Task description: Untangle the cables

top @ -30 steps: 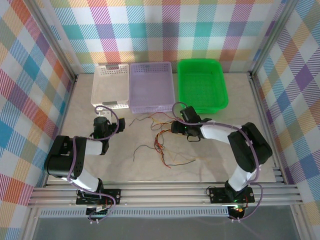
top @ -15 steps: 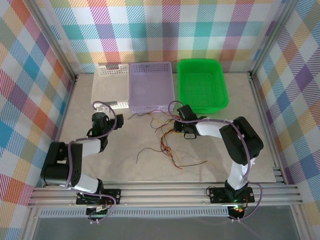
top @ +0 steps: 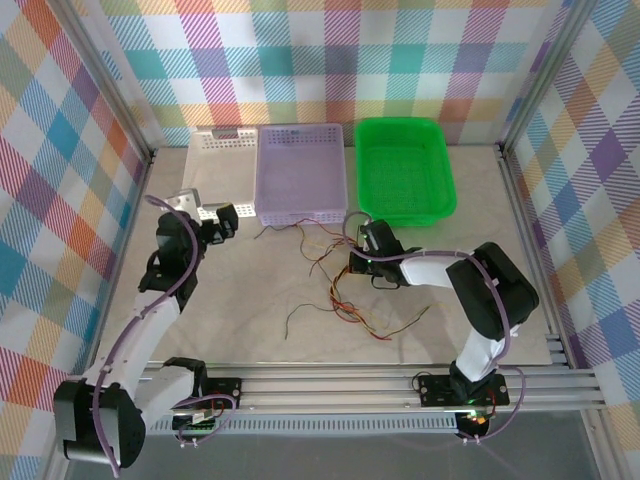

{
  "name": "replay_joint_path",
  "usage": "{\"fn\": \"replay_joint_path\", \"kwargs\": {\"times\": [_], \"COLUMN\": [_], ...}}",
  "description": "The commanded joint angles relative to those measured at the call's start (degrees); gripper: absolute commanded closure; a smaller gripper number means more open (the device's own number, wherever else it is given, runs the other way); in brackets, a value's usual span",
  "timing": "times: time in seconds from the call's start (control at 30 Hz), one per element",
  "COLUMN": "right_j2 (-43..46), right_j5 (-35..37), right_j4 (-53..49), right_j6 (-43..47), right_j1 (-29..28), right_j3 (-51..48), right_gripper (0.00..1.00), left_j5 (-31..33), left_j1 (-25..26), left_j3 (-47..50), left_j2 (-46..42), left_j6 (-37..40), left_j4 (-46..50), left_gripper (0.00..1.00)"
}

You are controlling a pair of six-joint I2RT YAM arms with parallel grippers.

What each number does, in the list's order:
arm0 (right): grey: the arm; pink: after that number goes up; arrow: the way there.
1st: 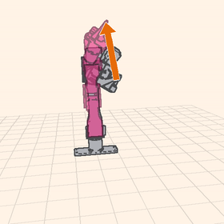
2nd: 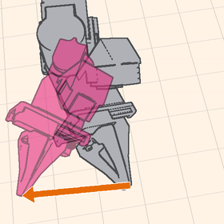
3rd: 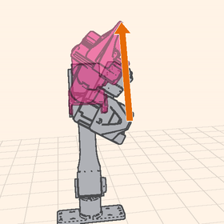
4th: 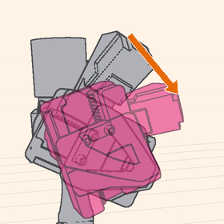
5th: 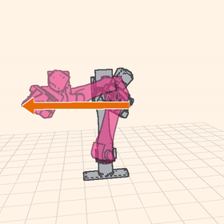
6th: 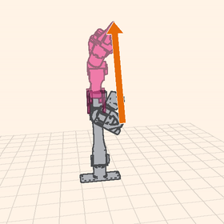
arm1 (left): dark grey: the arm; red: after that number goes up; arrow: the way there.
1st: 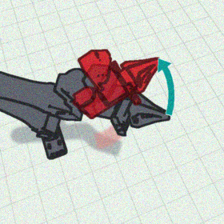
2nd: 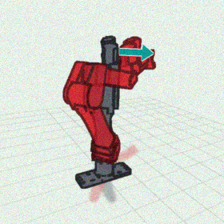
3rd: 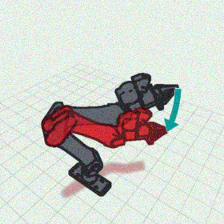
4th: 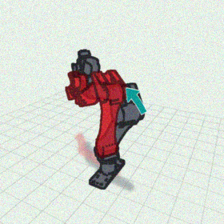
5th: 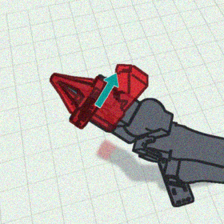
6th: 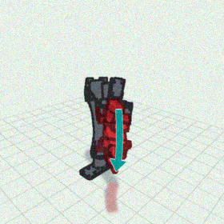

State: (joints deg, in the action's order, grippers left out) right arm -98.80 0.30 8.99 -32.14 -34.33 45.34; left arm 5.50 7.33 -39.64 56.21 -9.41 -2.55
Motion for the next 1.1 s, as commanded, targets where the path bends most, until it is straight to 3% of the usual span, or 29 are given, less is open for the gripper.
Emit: {"fn": "replay_joint_path", "kwargs": {"times": [0.0, 0.17, 0.3, 0.43, 0.77, 1.07], "right_j2": [3.13, 9.15, 14.06, 18.77, 23.41, 28.04], "right_j5": [-3.45, -3.70, -5.80, -7.19, -12.56, -15.81], "right_j4": [3.33, 4.03, 3.09, 0.94, -3.85, -8.99], "right_j6": [0.99, 0.43, 2.17, 3.96, 6.45, 5.34], "right_j1": [-0.93, -1.51, -1.84, -2.13, -2.15, -2.15], "right_j3": [-2.92, -5.73, -5.51, -4.62, -0.91, -1.30], "right_gripper": [0.97, 1.00, 1.00, 1.00, 1.00, 1.00], "left_j5": [-6.88, -5.52, -6.64, -12.00, -16.98, -13.85], "left_j1": [0.61, 0.58, 0.52, 0.58, 2.58, 9.81], "left_j3": [-3.69, -4.83, -2.72, -1.62, 4.72, 4.53], "left_j2": [-0.34, -1.64, -4.95, -7.40, -16.55, -20.44], "left_j6": [-9.33, -21.05, -27.00, -27.51, -32.88, -36.07], "left_j4": [16.21, 27.01, 28.77, 30.11, 26.59, 29.11], "left_gripper": [0.00, 0.00, 0.00, 0.00, 0.00, 0.02]}}
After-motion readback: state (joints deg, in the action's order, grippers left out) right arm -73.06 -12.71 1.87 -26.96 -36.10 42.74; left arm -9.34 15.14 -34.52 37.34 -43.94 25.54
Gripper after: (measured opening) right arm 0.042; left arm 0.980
